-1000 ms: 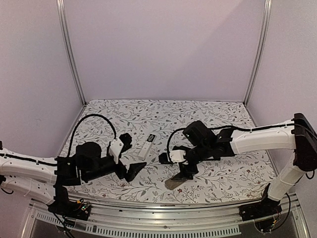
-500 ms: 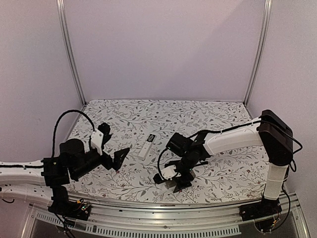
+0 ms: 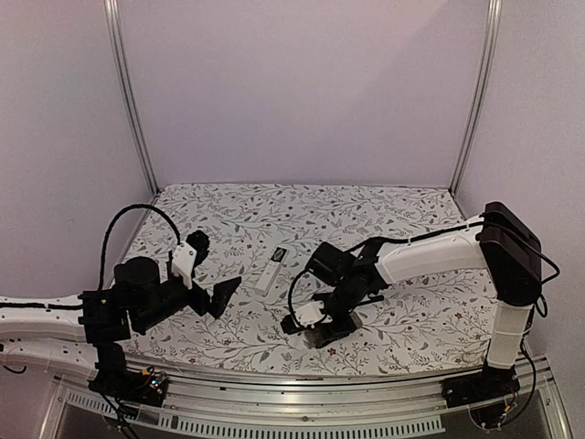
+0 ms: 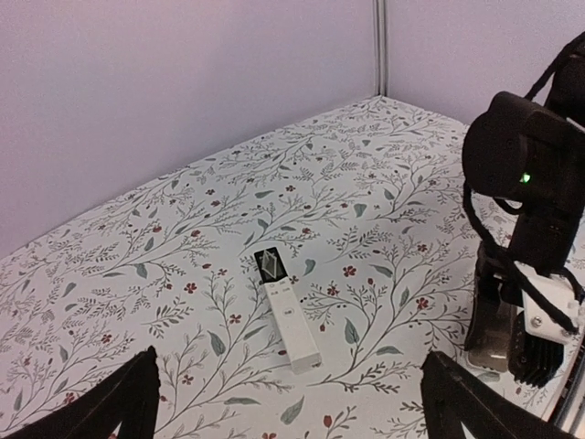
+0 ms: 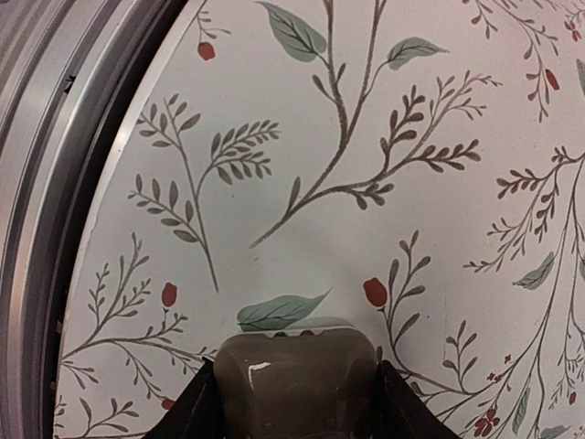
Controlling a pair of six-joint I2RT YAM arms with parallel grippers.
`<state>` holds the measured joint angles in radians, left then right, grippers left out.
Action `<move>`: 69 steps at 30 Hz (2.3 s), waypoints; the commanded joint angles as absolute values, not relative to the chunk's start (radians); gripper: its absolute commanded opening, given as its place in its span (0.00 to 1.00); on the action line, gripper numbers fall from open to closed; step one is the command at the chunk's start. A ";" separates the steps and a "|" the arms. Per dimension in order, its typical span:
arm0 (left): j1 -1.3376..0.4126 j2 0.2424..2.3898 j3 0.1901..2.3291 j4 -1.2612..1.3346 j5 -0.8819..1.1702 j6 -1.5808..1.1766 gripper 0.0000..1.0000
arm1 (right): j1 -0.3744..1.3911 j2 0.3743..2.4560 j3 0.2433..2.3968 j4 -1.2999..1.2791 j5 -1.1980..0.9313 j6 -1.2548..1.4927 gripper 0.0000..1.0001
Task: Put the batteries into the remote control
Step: Pick up the remote control from the center of the board, then pass from the right arm to the left
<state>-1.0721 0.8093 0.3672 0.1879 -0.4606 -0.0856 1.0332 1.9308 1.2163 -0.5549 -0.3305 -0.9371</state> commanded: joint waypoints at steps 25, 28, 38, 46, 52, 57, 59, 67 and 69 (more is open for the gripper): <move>-1.050 1.246 0.797 0.594 0.291 0.172 0.98 | 0.882 1.437 1.118 0.614 -0.808 0.081 0.24; -1.045 1.277 0.805 0.674 0.318 0.117 0.94 | 0.882 1.421 1.090 0.652 -0.811 0.128 0.23; -1.040 1.389 0.963 0.541 0.314 0.014 0.61 | 0.882 1.388 1.066 0.669 -0.791 0.131 0.23; -1.041 1.375 0.952 0.545 0.304 -0.031 0.16 | 0.882 1.351 1.016 0.672 -0.751 0.122 0.24; -1.040 1.380 0.948 0.437 0.222 -0.103 0.00 | 0.867 1.323 0.965 0.626 -0.601 0.143 0.98; -1.034 1.451 1.002 0.149 0.062 -0.158 0.00 | 0.809 1.260 0.991 0.409 -0.382 0.180 0.99; -1.019 1.516 1.032 0.050 0.049 -0.213 0.00 | 0.800 1.248 1.038 0.221 -0.124 0.182 0.99; -0.927 1.924 1.336 -0.331 0.187 -0.299 0.00 | 0.747 1.270 1.082 -0.187 0.297 0.301 0.99; -0.913 1.991 1.425 -0.422 0.154 -0.272 0.00 | 0.746 1.247 1.062 -0.187 0.297 0.301 0.99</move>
